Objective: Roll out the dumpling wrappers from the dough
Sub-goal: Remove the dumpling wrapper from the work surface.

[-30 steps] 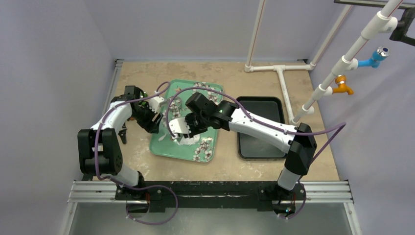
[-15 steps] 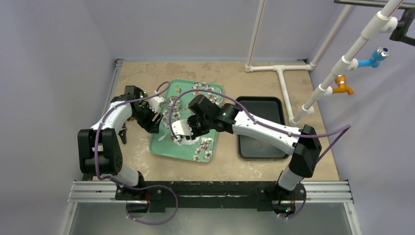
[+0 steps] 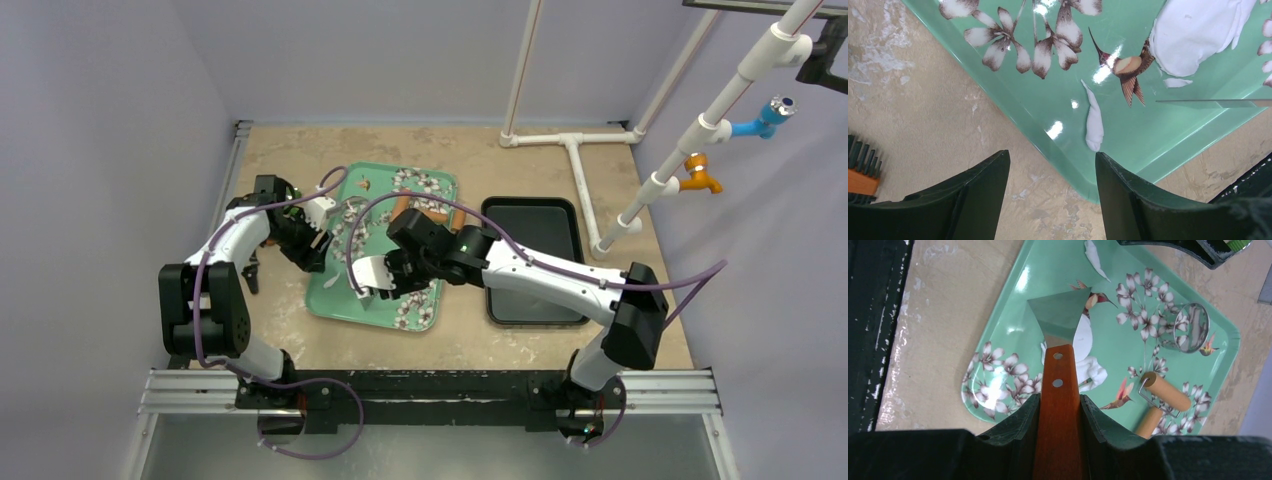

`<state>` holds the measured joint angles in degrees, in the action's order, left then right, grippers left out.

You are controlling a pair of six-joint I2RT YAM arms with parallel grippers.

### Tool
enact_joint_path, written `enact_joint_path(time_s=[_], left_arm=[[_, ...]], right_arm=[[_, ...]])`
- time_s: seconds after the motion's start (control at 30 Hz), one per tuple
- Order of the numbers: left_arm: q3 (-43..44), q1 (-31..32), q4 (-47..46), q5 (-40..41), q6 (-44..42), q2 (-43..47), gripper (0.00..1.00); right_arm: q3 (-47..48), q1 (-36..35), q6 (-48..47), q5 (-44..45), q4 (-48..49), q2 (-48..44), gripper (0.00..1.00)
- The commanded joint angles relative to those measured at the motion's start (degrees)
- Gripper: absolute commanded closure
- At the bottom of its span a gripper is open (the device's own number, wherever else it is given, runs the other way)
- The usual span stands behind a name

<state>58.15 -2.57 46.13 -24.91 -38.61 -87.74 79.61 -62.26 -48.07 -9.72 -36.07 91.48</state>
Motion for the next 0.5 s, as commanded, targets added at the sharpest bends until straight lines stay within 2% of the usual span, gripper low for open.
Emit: enact_joint_path(time_s=[0.0, 0.13, 0.23, 0.47], left_arm=[[-0.1, -0.4, -0.1, -1.8, -1.0, 0.3, 0.37], [-0.1, -0.5, -0.1, -1.9, -1.1, 0.4, 0.37], [-0.1, -0.4, 0.0, -2.0, -1.1, 0.3, 0.36], [-0.1, -0.4, 0.2, -2.3, -1.2, 0.2, 0.37]], right_arm=[[5.3, 0.2, 7.3, -0.9, -1.6, -0.3, 1.0], [10.9, 2.5, 11.1, -5.6, -10.8, 0.8, 1.0], [12.9, 4.7, 13.4, -6.0, -14.4, 2.0, 1.0], [19.2, 5.0, 8.7, -3.4, -17.5, 6.4, 1.0]])
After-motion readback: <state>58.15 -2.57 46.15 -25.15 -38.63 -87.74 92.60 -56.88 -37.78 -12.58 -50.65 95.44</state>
